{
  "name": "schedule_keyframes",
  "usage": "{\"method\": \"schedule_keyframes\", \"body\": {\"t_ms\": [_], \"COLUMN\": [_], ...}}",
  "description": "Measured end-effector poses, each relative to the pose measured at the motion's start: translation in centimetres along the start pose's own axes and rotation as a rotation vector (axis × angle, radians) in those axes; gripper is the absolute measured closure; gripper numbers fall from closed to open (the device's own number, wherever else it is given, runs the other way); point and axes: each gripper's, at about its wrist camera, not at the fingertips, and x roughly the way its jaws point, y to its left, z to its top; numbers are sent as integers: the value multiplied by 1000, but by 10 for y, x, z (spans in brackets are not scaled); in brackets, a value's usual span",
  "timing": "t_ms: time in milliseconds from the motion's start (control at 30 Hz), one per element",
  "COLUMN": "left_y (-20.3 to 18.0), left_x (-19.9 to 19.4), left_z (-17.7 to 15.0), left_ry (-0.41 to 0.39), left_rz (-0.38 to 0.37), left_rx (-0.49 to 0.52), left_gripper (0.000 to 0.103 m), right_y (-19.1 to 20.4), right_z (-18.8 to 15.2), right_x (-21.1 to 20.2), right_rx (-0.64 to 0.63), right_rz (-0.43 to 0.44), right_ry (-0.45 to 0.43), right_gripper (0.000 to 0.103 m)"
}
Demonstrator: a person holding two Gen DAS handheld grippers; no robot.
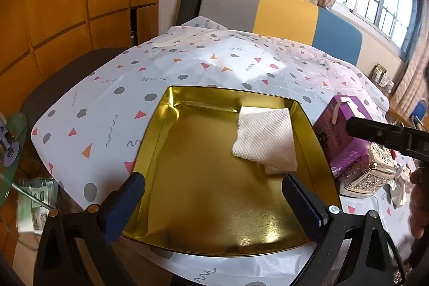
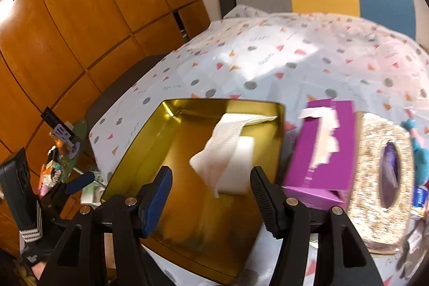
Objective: Organize soft objects
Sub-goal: 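Return the left tool to the pile and grasp the white glove with blue band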
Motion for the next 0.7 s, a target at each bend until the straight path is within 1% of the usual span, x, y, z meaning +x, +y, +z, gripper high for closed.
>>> {"method": "schedule_keyframes", "body": {"t_ms": [200,400,700], "left_y": [-13,-32,-71], "left_x": [-1,-5,-14], "left_z": [-1,-1,0], "left_ry": [6,-3,-22], "left_rz": [-15,-50,-111], "left_rx": [36,89,188], "left_gripper": [0,0,0], "right_y": [-23,-60,-132], "right_z": [-9,-24,-54], "right_x": [-33,-70,-128], "right_rx": [22,87,249], "right_rz": [-52,-124,-271], "right_ry": [-61,-124,-204], "right_gripper": [42,42,42]}}
